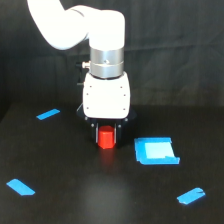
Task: Pick up the red object from the table
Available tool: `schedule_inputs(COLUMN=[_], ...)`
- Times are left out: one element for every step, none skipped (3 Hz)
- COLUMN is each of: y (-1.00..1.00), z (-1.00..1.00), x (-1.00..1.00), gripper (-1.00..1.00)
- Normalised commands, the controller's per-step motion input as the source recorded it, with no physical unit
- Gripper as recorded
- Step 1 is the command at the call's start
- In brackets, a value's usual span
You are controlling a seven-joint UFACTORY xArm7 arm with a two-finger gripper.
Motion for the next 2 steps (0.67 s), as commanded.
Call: schedule_inputs(y=[-0.13,-0.19], z=[0.07,0.95], x=[0.10,-0.11], gripper=[-1.00,-1.00])
